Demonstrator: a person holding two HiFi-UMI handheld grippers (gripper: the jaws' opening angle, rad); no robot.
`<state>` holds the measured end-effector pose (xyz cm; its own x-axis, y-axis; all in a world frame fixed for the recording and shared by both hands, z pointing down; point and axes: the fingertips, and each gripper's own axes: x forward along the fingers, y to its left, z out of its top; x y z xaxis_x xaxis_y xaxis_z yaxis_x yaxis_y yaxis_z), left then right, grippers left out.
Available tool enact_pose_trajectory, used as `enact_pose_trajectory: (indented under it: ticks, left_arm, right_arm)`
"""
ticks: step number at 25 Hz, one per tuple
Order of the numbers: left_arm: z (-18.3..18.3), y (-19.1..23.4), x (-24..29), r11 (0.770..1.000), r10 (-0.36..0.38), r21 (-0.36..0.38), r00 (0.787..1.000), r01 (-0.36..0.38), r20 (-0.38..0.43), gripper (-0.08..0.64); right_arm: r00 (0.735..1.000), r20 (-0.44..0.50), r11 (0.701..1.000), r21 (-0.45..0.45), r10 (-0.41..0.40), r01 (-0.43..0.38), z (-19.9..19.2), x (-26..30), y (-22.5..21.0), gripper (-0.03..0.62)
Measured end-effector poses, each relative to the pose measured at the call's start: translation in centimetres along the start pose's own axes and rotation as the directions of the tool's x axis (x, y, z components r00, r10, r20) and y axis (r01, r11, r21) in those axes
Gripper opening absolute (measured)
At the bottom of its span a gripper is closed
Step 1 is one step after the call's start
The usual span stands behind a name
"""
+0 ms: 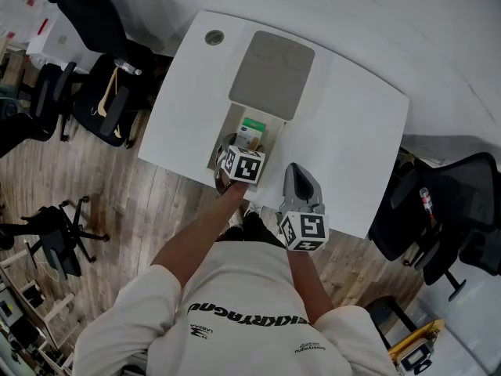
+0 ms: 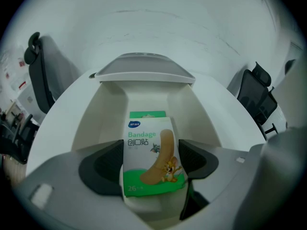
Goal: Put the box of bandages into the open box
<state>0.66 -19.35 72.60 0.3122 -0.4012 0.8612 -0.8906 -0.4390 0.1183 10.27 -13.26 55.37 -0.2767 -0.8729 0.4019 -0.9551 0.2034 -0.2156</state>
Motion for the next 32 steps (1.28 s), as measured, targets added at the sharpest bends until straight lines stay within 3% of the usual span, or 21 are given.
enact_pose_trajectory:
  ticks: [14, 19, 32]
  left_arm:
    - [0.0, -0.2, -0.1, 1.000, 0.004, 0.004, 1.000, -0.004, -0.003, 0.360]
    - [0.2, -0.3, -0.1, 1.000, 0.000, -0.013, 1.000, 0.000, 0.006, 0.407]
    - [1.5, -0.3, -2.1, 0.999, 0.005, -0.036, 0.998, -0.002, 0.061, 0.385]
  right_arm:
    - [1.000, 0.005, 1.000, -0.015, 0.004, -0.004, 0.2, -0.4, 0.2, -0.002]
    - [1.000, 0.010, 1.000, -0.015, 0.003, -0.003, 0.3, -0.6, 0.2, -0.002]
    - [1.000, 0.026, 1.000, -0.021, 0.010, -0.009, 0.8, -1.4, 0.5, -0.002]
